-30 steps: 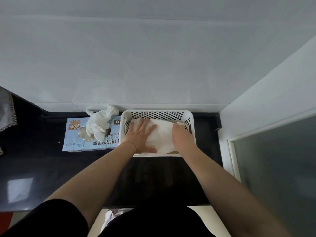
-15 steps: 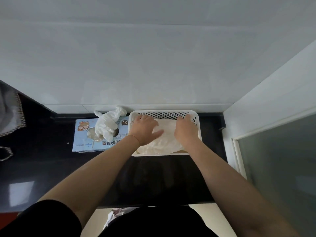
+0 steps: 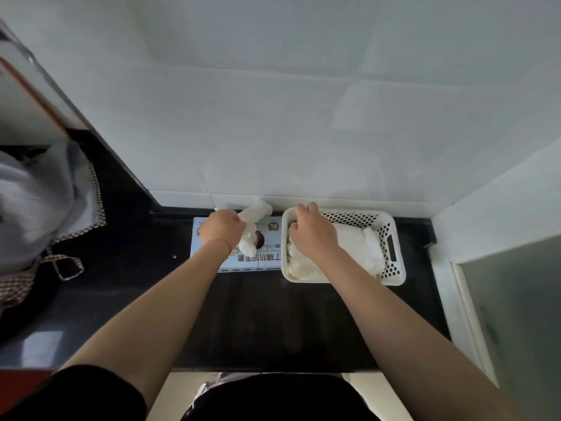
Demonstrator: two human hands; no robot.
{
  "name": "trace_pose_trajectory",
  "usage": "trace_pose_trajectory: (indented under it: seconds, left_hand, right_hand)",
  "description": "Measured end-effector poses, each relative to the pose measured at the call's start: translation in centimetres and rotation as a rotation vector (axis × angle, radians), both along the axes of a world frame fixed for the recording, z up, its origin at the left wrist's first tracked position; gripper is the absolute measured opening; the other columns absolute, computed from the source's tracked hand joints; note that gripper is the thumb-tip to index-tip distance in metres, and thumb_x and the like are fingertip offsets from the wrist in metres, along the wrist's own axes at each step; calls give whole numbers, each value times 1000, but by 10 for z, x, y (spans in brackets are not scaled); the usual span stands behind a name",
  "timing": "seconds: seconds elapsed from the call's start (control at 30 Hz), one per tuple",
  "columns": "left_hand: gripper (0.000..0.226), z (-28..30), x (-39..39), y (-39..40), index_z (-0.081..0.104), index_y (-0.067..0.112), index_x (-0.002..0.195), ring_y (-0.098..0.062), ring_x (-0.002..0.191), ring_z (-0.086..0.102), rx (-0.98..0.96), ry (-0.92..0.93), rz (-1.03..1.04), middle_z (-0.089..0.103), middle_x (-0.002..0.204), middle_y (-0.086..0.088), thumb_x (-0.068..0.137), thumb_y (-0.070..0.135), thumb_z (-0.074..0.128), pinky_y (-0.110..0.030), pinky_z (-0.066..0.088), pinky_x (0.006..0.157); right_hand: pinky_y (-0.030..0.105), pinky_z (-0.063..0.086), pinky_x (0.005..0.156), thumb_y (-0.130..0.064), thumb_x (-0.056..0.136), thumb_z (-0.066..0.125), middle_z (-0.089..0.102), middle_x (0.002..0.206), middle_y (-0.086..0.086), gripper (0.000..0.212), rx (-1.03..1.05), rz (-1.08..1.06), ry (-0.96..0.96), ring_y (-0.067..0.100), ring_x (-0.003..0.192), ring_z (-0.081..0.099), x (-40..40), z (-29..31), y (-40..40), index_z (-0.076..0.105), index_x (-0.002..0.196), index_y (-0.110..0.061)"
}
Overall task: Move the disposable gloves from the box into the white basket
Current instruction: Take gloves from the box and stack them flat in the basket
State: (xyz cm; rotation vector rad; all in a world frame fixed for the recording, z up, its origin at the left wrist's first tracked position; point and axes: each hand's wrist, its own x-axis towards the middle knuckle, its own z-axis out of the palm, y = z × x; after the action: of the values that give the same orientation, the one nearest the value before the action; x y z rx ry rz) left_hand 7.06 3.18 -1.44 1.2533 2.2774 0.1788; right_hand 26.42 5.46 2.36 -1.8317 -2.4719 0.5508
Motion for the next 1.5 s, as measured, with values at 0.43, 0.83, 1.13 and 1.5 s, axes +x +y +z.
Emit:
trace_pose_trajectory:
  seconds: [0.43, 0.83, 1.13, 1.5]
  left_hand:
    - [11, 58, -46, -9, 72, 17, 84, -9, 73, 58, 295, -495, -20, 67, 79, 6, 85, 27, 73, -21, 48, 68]
    - [15, 79, -73, -7, 70, 9, 86, -12, 73, 68, 334, -691, 13, 73, 82, -3, 90, 24, 70, -26, 56, 75]
    - [27, 83, -66, -11, 61, 10, 109, -17, 98, 67, 234, -830, 23, 71, 103, -3, 98, 34, 55, -36, 52, 91]
    - [4, 77, -59, -11, 62, 13, 87, -15, 55, 54, 356, -776, 160, 60, 74, -4, 91, 12, 63, -23, 47, 50]
  right_hand:
    - [30, 45, 72, -9, 88, 53, 56, 105, 0, 25, -147, -112, 343, 14, 83, 55, -59, 7, -6, 60, 111, -18]
    - [24, 39, 73, -26, 91, 65, 60, 95, 0, 13, -121, -87, 457, 14, 85, 55, -74, 33, -1, 65, 86, -14]
    - [28, 43, 62, -33, 100, 47, 58, 85, 7, 34, -347, -214, 643, 17, 75, 53, -72, 51, -1, 64, 101, -3]
    - [34, 53, 70, -3, 87, 69, 67, 89, 9, 33, -752, -333, 978, 23, 78, 65, -59, 54, -8, 54, 114, -12]
